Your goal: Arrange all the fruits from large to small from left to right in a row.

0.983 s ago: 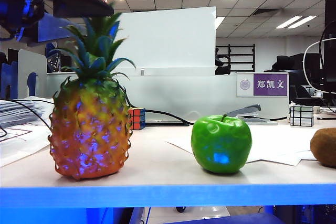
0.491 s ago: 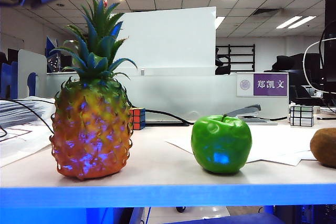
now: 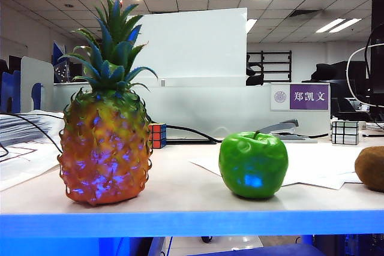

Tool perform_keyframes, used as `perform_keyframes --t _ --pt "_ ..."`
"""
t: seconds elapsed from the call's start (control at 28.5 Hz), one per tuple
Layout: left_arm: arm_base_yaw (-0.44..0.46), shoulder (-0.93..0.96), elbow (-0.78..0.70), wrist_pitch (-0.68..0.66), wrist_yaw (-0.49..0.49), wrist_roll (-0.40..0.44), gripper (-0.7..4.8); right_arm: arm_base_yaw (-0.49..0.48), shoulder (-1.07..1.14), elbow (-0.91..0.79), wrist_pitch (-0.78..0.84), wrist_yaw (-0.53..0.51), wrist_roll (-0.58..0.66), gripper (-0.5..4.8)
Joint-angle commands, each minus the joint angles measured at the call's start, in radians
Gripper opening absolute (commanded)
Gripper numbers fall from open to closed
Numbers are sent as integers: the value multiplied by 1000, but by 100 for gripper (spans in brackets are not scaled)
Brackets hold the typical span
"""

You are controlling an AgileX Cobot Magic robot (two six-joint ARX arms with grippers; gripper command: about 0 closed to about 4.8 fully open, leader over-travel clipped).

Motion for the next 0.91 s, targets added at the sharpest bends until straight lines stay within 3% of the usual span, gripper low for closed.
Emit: perform_keyframes --t 0.04,0.07,0.11,0.18,0.32,0.35,0.46,0.53,0.56,0.7,0.77,0.91 --pt "-2 -108 40 -306 10 61 -5 2 -37 4 18 -3 4 222" --pt "-2 -141 50 -377 7 80 -5 2 -51 4 14 -2 4 142" --pt "-2 -183 61 -463 3 101 -5 2 -63 4 11 -2 4 100" --pt "-2 -257 82 -607 -27 122 -5 2 -89 4 8 -2 4 57" --pt "-2 -483 146 -947 -200 208 -5 2 -171 4 -49 -17 6 27" --pt "-2 -554 157 -1016 -252 205 -5 2 -198 4 -85 -34 10 -8" --pt "-2 -752 161 -1200 -387 172 -5 2 -275 4 -195 -70 35 -7" --pt "-3 -818 174 -1374 -443 143 -5 2 -332 3 -275 -106 55 -7" --pt "0 -807 212 -1532 -444 140 -5 1 -357 1 -317 -111 55 -7" --pt "-2 -816 191 -1646 -414 161 -5 0 -485 -38 -426 -107 55 -7" --pt "-2 -816 164 -1622 -403 157 -5 -2 -546 -100 -423 -111 76 -7" --pt "-2 -815 65 -1540 -258 100 -5 -3 -550 -243 -377 -111 117 -7"
